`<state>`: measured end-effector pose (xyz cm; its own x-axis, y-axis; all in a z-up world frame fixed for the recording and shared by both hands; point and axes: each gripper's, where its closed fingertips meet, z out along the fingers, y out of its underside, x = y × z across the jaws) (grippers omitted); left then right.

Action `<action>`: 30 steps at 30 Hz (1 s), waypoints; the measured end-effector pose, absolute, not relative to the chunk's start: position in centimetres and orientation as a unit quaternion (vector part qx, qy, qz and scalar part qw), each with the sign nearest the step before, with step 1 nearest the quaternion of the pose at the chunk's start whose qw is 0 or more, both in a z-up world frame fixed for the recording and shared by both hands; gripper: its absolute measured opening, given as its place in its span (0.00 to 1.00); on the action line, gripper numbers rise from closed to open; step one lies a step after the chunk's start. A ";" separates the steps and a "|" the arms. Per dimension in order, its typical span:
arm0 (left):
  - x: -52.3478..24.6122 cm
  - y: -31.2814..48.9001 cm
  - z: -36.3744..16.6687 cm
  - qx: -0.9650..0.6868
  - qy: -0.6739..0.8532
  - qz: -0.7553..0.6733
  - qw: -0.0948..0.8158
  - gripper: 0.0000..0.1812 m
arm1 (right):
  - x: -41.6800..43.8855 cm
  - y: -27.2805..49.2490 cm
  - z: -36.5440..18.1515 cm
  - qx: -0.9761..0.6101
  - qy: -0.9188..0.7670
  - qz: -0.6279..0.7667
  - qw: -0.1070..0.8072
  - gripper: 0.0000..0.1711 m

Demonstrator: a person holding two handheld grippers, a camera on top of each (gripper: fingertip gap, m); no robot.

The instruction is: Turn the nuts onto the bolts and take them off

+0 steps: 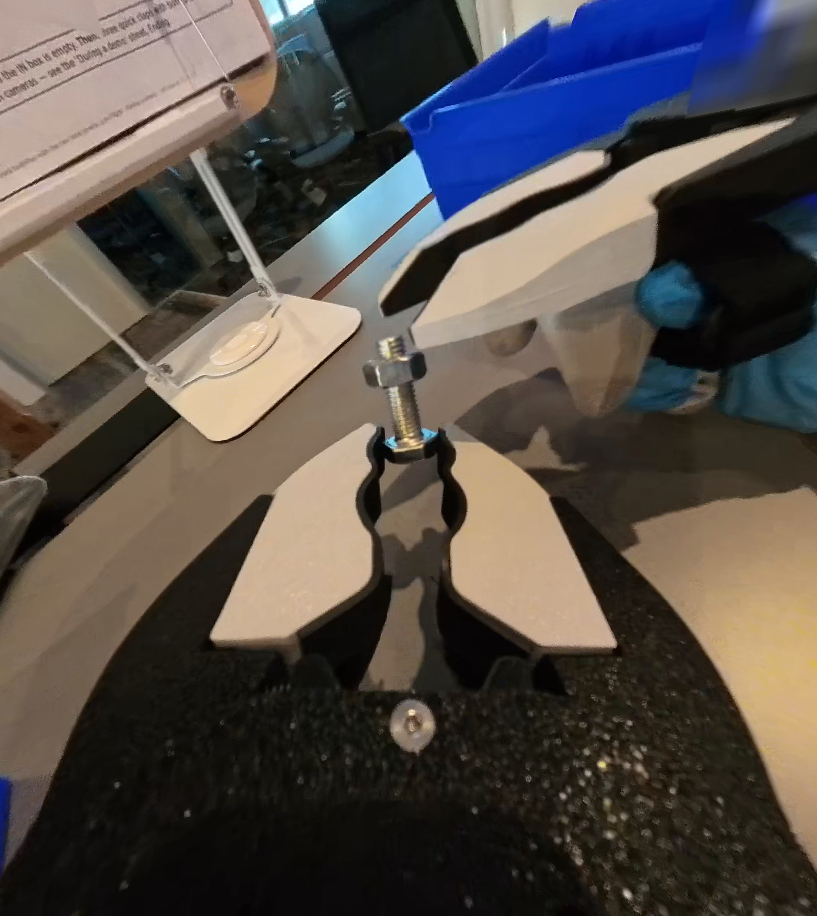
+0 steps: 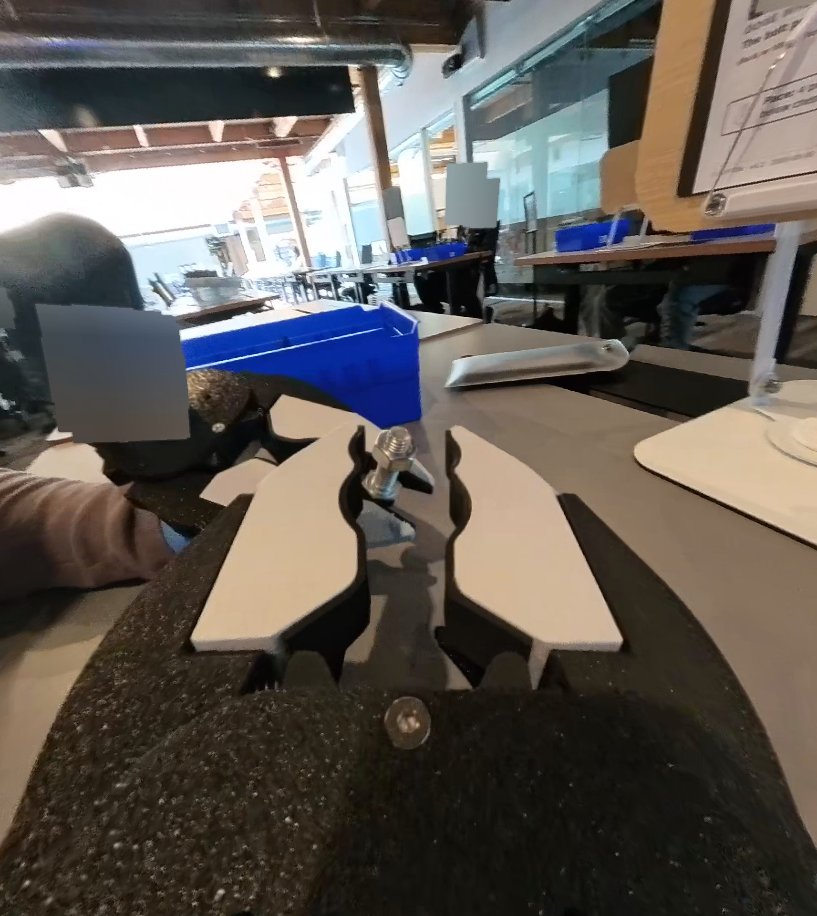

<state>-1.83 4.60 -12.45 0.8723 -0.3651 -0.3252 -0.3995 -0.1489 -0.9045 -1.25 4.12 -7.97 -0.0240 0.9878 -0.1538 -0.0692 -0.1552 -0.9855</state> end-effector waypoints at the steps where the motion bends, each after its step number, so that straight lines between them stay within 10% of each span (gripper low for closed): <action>1: -1.9 4.7 -12.6 -0.758 0.256 0.024 0.599 0.11 | -1.3 4.2 -8.1 -0.520 -0.447 0.553 0.473 0.19; 30: -2.2 4.8 -11.7 -0.731 0.262 0.025 0.629 0.11 | -0.3 5.6 -8.5 -0.570 -0.381 0.554 0.473 0.19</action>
<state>-2.21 4.77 -11.69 0.8613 -0.3520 -0.3663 -0.4147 -0.0707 -0.9072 -0.28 5.59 -8.47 0.0964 0.9579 -0.2706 -0.0889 -0.2624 -0.9608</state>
